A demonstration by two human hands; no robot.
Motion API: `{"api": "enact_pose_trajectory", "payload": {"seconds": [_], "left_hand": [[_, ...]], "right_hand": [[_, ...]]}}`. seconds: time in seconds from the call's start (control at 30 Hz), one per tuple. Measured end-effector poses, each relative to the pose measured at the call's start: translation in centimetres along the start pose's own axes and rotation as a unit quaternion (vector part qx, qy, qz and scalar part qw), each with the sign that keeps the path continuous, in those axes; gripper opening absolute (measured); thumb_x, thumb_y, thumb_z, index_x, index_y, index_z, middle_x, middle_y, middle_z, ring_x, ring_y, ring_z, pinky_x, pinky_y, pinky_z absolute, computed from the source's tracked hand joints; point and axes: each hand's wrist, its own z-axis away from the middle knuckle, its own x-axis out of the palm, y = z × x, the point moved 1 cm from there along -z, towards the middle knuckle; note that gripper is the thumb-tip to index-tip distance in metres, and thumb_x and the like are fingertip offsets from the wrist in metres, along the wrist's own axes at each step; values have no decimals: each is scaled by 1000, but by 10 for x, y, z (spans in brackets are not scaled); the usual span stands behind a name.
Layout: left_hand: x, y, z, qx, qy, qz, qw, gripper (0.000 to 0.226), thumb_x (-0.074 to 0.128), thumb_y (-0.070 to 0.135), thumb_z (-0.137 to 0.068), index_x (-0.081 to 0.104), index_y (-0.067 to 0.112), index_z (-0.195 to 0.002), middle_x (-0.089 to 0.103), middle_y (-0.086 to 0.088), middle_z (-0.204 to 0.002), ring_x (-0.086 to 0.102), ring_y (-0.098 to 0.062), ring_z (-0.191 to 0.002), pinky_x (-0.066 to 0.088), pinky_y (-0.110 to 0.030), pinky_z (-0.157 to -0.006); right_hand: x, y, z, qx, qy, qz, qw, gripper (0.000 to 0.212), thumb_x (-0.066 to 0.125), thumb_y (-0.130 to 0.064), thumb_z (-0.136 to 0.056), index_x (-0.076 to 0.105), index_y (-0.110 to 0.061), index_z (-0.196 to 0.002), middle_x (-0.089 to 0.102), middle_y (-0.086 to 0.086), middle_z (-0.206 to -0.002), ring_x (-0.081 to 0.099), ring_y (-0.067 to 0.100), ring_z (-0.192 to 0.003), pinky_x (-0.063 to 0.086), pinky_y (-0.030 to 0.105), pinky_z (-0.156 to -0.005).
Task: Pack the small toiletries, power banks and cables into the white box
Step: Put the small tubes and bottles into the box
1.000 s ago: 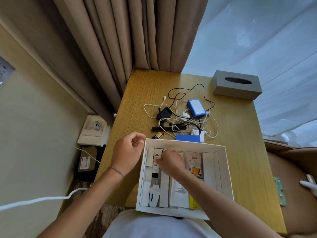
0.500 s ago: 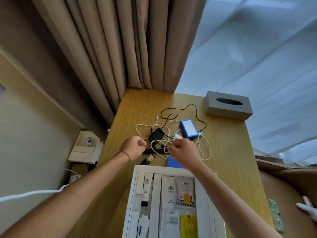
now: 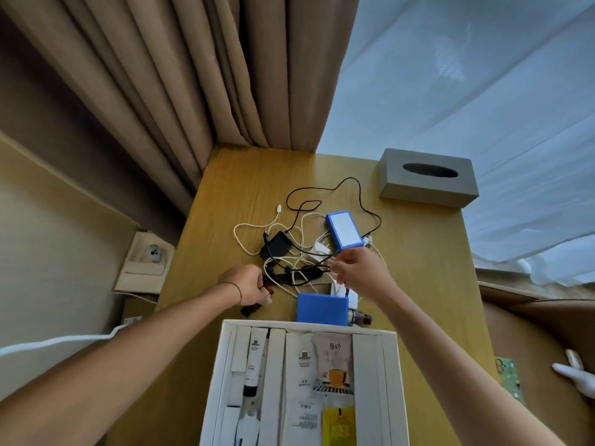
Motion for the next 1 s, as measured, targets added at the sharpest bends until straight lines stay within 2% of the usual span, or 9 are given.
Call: {"api": "enact_pose_trajectory", "payload": {"seconds": [0.17, 0.23, 0.4, 0.53, 0.6, 0.7, 0.77, 0.87, 1.0], "left_hand": [[3, 3, -6, 6, 13, -19, 1000, 31, 84, 42, -69, 60, 29, -83, 65, 8, -82, 60, -10, -75, 44, -26, -56], [2, 3, -6, 14, 14, 4, 1000, 28, 83, 39, -70, 61, 27, -82, 65, 7, -81, 60, -11, -75, 43, -26, -56], [-15, 7, 5, 48, 37, 129, 990, 23, 83, 36, -74, 66, 24, -85, 68, 5, -80, 64, -13, -74, 50, -27, -61], [-35, 15, 27, 54, 94, 206, 973, 21, 80, 37, -79, 67, 24, -90, 72, 4, -84, 68, -15, -78, 53, -30, -64], [-41, 23, 42, 58, 111, 256, 958, 20, 79, 36, -81, 67, 24, -93, 74, 3, -87, 70, -14, -82, 54, -29, -67], [-45, 35, 64, 66, 129, 315, 938, 20, 78, 35, -83, 68, 24, -97, 77, 3, -86, 72, -10, -84, 55, -29, -75], [-42, 41, 79, 67, 137, 346, 926, 20, 77, 34, -85, 69, 22, -99, 78, 1, -86, 73, -13, -86, 56, -32, -80], [-36, 49, 98, 67, 149, 379, 911, 18, 76, 33, -86, 69, 21, -97, 78, -2, -84, 74, -18, -84, 56, -36, -81], [-29, 61, 120, 82, 162, 405, 896, 18, 79, 25, -83, 69, 21, -98, 77, -2, -82, 73, -14, -78, 58, -27, -73]], "right_hand": [[-12, 30, -7, 22, -68, 119, 990, 14, 63, -17, -93, 73, -11, -85, 74, 6, -83, 73, 24, -85, 62, 39, -78], [-15, 42, -8, 28, -85, 163, 983, 12, 63, -13, -90, 74, -7, -87, 75, 9, -88, 73, 25, -88, 60, 38, -75], [-12, 71, -10, 38, -121, 217, 968, 16, 63, -10, -89, 75, -4, -96, 77, 15, -99, 73, 29, -94, 61, 43, -81], [-7, 88, -13, 50, -175, 237, 954, 16, 76, -14, -84, 77, -8, -98, 77, 9, -100, 72, 24, -95, 60, 37, -81], [-3, 94, -13, 50, -195, 252, 946, 21, 80, -17, -80, 76, -11, -100, 76, 5, -99, 71, 23, -94, 58, 32, -76], [3, 100, -12, 35, -201, 275, 940, 20, 75, -16, -81, 75, -13, -101, 75, 5, -96, 70, 23, -90, 51, 28, -64], [7, 104, -12, 24, -189, 279, 941, 19, 70, -14, -83, 75, -14, -102, 74, 4, -92, 68, 21, -84, 51, 27, -61], [7, 108, -12, 0, -184, 276, 943, 20, 69, -13, -83, 76, -15, -102, 75, 3, -92, 69, 20, -84, 58, 30, -67], [0, 111, -7, -30, -181, 254, 950, 21, 76, -19, -83, 77, -15, -103, 76, 2, -97, 69, 20, -90, 61, 40, -83]]}}
